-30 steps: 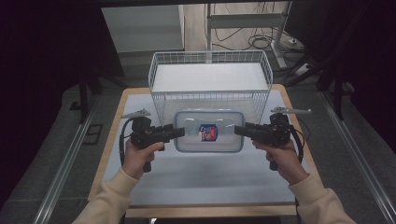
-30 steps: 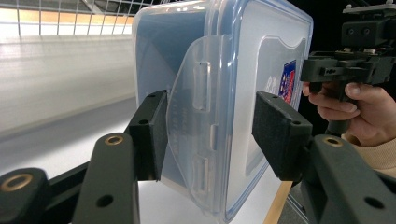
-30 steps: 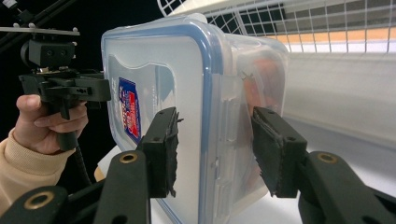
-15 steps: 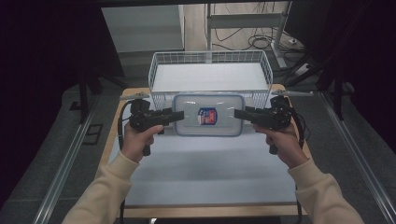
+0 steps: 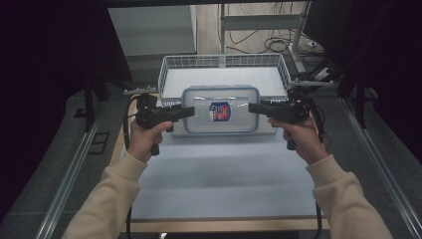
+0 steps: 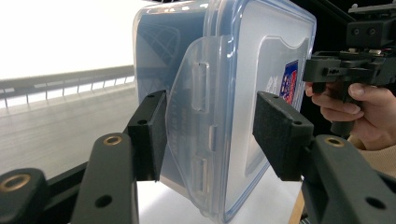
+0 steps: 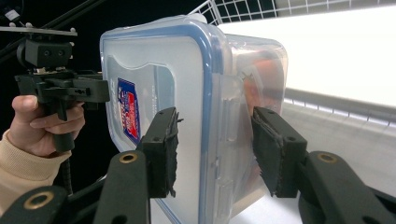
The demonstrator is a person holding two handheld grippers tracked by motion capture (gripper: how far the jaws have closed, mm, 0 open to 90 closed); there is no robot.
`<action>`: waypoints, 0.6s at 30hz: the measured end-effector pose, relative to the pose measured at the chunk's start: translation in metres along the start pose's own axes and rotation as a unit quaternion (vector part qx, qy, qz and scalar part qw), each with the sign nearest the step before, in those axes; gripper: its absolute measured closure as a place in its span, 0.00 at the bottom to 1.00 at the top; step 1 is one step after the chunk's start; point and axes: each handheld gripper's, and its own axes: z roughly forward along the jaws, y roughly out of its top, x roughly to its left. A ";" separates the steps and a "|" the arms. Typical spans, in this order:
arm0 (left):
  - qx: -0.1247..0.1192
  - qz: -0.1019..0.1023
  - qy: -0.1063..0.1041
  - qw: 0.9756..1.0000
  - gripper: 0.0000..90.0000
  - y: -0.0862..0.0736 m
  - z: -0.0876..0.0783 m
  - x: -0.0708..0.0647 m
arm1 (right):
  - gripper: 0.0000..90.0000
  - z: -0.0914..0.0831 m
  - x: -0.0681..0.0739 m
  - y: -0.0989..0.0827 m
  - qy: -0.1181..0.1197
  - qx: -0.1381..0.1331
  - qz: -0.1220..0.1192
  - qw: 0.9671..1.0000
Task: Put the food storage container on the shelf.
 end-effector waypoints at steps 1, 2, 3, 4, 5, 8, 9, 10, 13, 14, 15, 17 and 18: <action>0.000 0.000 0.001 1.000 0.51 0.002 0.000 0.000 | 0.58 0.001 -0.001 0.003 0.001 0.001 -0.001 1.000; -0.001 0.001 0.002 1.000 0.52 0.005 0.000 0.000 | 0.58 0.001 -0.002 0.006 0.002 0.001 -0.002 1.000; -0.001 0.002 0.004 1.000 0.52 0.008 0.001 0.001 | 0.58 0.002 -0.003 0.009 0.002 0.002 -0.001 1.000; -0.001 0.002 0.004 1.000 0.52 0.010 0.001 0.001 | 0.58 0.003 -0.005 0.012 0.004 0.003 -0.001 1.000; -0.001 0.000 0.006 1.000 0.52 0.013 0.002 0.001 | 0.58 0.004 -0.006 0.015 0.004 0.004 0.001 1.000; -0.002 -0.003 0.006 1.000 0.52 0.019 0.003 0.004 | 0.58 0.006 -0.009 0.024 0.003 0.007 0.001 1.000; -0.001 -0.002 0.005 1.000 0.52 0.021 0.004 0.006 | 0.58 0.007 -0.009 0.027 0.003 0.006 0.001 1.000; -0.002 -0.002 0.004 1.000 0.52 0.022 0.005 0.007 | 0.58 0.007 -0.010 0.029 0.002 0.006 0.002 1.000; -0.003 -0.008 0.001 1.000 0.52 0.027 0.008 0.013 | 0.58 0.010 -0.013 0.036 0.000 0.006 0.002 1.000; -0.003 -0.010 0.001 1.000 0.52 0.029 0.009 0.014 | 0.58 0.011 -0.014 0.038 -0.001 0.005 0.002 1.000; -0.003 -0.008 -0.001 1.000 0.52 0.031 0.011 0.016 | 0.58 0.012 -0.016 0.040 -0.002 0.002 0.002 1.000; -0.002 -0.011 -0.004 1.000 0.52 0.034 0.013 0.020 | 0.58 0.014 -0.019 0.044 -0.002 -0.002 0.006 1.000; -0.002 -0.015 -0.005 1.000 0.52 0.036 0.015 0.021 | 0.58 0.015 -0.021 0.046 -0.002 -0.002 0.008 1.000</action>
